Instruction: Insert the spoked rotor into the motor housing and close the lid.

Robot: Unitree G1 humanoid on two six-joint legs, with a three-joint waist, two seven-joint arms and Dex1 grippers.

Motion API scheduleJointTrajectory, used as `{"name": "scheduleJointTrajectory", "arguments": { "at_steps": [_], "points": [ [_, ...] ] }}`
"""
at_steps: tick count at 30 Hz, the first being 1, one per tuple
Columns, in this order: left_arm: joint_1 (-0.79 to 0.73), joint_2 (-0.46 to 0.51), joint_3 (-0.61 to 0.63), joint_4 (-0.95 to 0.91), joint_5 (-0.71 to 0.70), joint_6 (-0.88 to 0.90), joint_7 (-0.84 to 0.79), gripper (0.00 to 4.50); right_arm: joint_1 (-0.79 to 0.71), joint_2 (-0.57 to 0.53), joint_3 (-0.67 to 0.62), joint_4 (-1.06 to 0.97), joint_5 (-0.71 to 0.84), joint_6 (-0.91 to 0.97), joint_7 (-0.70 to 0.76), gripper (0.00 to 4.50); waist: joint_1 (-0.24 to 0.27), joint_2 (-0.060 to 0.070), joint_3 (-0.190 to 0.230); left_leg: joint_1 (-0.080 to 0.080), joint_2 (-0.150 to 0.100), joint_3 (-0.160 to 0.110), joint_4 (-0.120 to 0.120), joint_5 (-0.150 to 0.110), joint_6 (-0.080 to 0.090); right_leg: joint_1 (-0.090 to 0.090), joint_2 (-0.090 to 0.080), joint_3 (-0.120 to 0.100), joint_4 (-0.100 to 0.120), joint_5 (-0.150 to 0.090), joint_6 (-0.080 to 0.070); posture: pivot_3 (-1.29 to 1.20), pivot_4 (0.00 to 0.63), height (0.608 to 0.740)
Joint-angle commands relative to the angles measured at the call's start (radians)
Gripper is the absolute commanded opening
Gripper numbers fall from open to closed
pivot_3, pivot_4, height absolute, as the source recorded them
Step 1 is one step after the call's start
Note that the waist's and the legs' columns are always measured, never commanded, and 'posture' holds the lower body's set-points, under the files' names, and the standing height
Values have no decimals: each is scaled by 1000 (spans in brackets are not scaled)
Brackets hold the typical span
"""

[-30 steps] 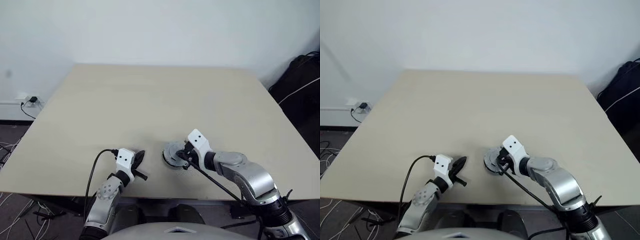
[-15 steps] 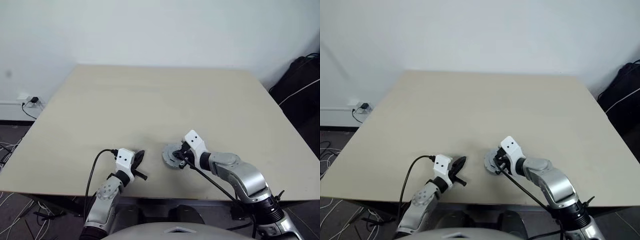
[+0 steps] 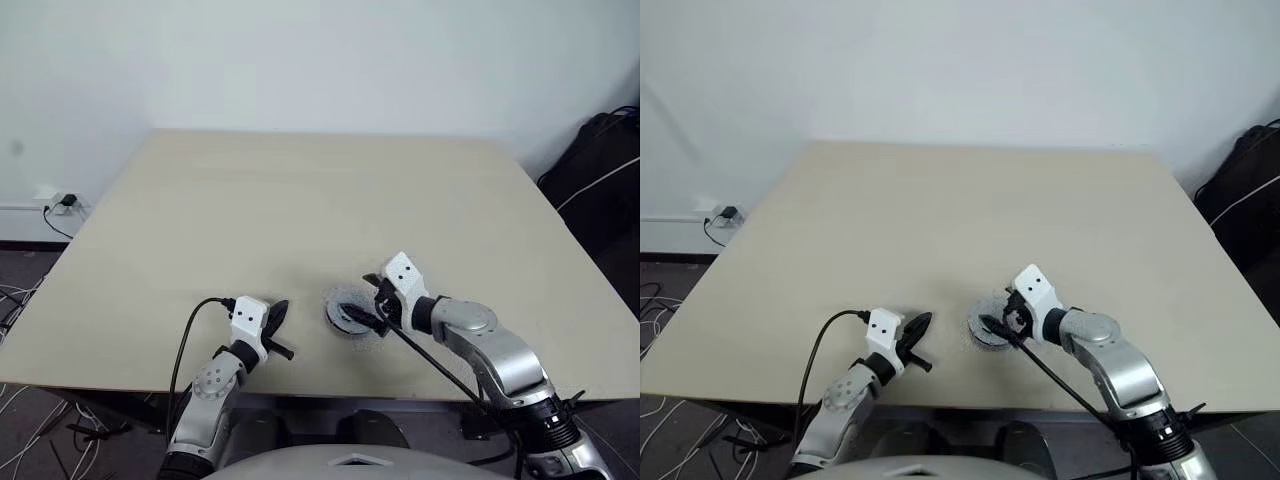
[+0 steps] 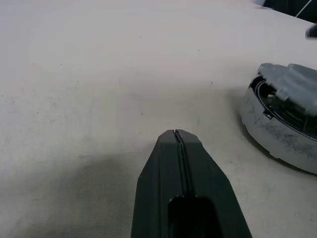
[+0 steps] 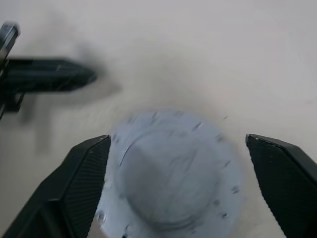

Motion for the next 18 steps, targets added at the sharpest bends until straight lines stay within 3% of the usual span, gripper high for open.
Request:
{"name": "scheduleJointTrajectory", "arguments": {
  "at_steps": [1, 17, 18],
  "points": [
    [-14, -1, 2, -52, -8, -7, -2, 0, -24, -16, 4, 13, 0, -45, 50, 4470, 0, 0, 0, 0, 0, 0, 0, 0, 0, 0, 0, 0, 0, 0, 0, 0, 0, 740],
    [2, 3, 18, -70, -7, -13, 20, 0, -99, -10, 30, 167, -43, -89, 118, 4470, 1, 0, 0, 0, 0, 0, 1, 0, 0, 0, 0, 0, 0, 1, -1, 0, 0, 740],
    [4, 4, 19, -73, -7, -13, 21, 0, -100, -9, 29, 169, -42, -89, 120, 4294, 1, 0, 0, 0, 0, 0, 1, 0, 0, 0, 0, 0, 0, 1, -1, 0, 0, 740]
  ]
}}
